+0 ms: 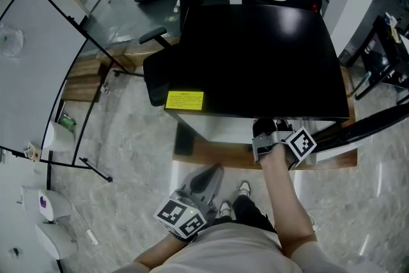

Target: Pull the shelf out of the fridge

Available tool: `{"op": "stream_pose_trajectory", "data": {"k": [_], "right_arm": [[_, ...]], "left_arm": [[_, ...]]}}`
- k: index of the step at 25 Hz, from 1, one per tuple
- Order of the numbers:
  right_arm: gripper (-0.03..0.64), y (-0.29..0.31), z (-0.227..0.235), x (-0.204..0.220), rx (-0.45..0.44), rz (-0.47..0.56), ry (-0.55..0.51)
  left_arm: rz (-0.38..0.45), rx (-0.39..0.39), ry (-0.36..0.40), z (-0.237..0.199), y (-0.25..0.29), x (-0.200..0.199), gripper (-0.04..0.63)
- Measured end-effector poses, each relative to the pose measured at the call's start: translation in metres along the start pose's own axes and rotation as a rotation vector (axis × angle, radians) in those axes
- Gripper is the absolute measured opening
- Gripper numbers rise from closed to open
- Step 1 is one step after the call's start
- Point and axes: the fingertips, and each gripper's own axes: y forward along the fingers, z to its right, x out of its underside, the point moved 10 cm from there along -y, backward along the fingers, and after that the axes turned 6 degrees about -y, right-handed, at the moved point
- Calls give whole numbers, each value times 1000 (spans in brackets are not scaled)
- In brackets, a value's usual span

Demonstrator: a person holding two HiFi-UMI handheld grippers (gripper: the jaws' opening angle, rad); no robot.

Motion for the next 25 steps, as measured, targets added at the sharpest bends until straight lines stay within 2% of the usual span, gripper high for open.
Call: {"op": "stream_pose_trajectory", "data": {"k": [25], "right_arm": [[46, -55, -12, 21, 31, 6, 5]], "left_arm": [[7, 53, 14, 15, -38, 8, 6]]}}
